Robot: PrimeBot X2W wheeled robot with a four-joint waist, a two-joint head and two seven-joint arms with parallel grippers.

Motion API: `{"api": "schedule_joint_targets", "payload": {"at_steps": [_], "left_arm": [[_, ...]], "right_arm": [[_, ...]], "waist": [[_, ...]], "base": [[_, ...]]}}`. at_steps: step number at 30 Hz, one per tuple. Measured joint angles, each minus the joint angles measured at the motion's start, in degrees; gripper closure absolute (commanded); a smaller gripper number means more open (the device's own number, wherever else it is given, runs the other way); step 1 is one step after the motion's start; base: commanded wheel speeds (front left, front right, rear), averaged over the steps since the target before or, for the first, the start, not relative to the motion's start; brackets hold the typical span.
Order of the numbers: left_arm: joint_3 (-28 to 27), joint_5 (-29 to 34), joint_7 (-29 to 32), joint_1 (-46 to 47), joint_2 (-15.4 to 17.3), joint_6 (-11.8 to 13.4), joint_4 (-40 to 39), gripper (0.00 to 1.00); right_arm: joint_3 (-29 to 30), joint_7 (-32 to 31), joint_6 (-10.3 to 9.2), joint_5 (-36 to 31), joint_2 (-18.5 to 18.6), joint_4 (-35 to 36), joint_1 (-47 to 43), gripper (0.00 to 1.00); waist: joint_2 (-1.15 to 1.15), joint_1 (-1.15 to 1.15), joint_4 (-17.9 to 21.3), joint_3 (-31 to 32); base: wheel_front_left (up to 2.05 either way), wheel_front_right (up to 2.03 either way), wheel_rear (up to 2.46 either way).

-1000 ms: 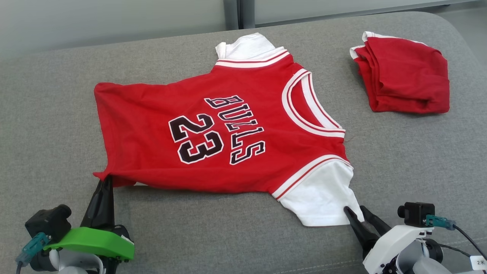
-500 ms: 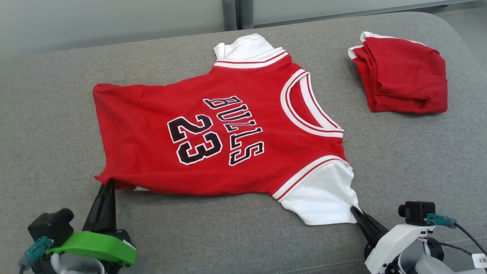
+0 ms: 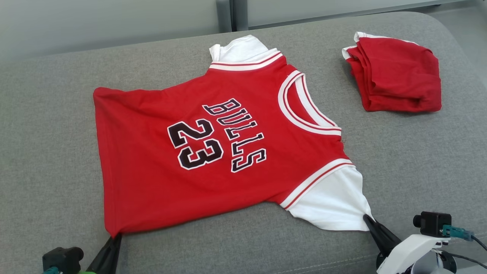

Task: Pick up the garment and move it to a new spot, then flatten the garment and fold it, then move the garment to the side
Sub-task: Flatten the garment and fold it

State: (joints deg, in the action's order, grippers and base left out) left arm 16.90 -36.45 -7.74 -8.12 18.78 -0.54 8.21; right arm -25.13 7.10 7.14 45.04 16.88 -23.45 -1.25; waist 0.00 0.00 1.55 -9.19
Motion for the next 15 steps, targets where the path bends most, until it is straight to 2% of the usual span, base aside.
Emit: {"api": "schedule_joint_targets", "payload": {"at_steps": [15], "left_arm": [[1.36, -0.04, 5.22, -3.07, 4.05, -2.09, 0.26, 1.0]], "right_arm": [[-0.22, -0.68, 0.0, 1.16, 3.74, 3.36, -0.65, 1.0]], "waist": [[0.0, 0.0, 0.09, 1.36]], "base": [[0.0, 0.0, 0.0]]}}
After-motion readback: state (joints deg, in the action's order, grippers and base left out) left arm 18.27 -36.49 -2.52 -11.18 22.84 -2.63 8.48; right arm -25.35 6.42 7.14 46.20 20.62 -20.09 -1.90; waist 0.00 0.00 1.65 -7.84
